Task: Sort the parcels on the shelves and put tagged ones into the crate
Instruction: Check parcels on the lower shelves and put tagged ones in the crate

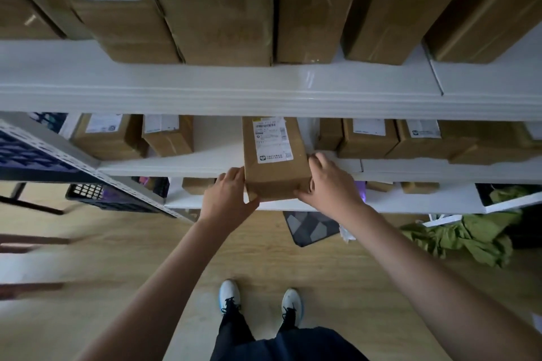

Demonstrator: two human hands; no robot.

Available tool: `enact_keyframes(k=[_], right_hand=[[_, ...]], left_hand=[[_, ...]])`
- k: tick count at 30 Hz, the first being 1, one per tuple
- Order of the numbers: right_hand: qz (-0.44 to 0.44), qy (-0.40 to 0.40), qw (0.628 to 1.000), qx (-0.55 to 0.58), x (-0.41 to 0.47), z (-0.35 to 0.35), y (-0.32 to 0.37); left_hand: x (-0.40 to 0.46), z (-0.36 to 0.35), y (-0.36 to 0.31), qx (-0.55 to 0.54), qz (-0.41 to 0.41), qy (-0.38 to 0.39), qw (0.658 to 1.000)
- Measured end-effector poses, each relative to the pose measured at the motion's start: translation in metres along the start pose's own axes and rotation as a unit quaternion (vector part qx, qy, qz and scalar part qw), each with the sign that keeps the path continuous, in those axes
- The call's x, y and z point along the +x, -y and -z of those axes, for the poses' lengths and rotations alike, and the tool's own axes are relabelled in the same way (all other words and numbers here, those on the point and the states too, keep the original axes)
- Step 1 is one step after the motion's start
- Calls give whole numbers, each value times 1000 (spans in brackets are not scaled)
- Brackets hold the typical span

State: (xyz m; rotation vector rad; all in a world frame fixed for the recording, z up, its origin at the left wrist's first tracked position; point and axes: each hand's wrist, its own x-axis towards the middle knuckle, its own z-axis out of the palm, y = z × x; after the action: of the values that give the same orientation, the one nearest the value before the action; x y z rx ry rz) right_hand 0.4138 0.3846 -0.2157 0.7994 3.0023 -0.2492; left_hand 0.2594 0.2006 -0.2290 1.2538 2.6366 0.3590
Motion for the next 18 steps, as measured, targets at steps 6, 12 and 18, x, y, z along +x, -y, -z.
enact_keyframes(k=[6, 12, 18], right_hand=[[16, -110, 993, 50, -31, 19, 12], [36, -211, 974, 71, -57, 35, 24], [47, -206, 973, 97, -77, 13, 29]], left_hand=[[-32, 24, -8, -66, -32, -80, 994], [-50, 40, -12, -67, -89, -181, 977], [-70, 25, -5, -47, -89, -193, 976]])
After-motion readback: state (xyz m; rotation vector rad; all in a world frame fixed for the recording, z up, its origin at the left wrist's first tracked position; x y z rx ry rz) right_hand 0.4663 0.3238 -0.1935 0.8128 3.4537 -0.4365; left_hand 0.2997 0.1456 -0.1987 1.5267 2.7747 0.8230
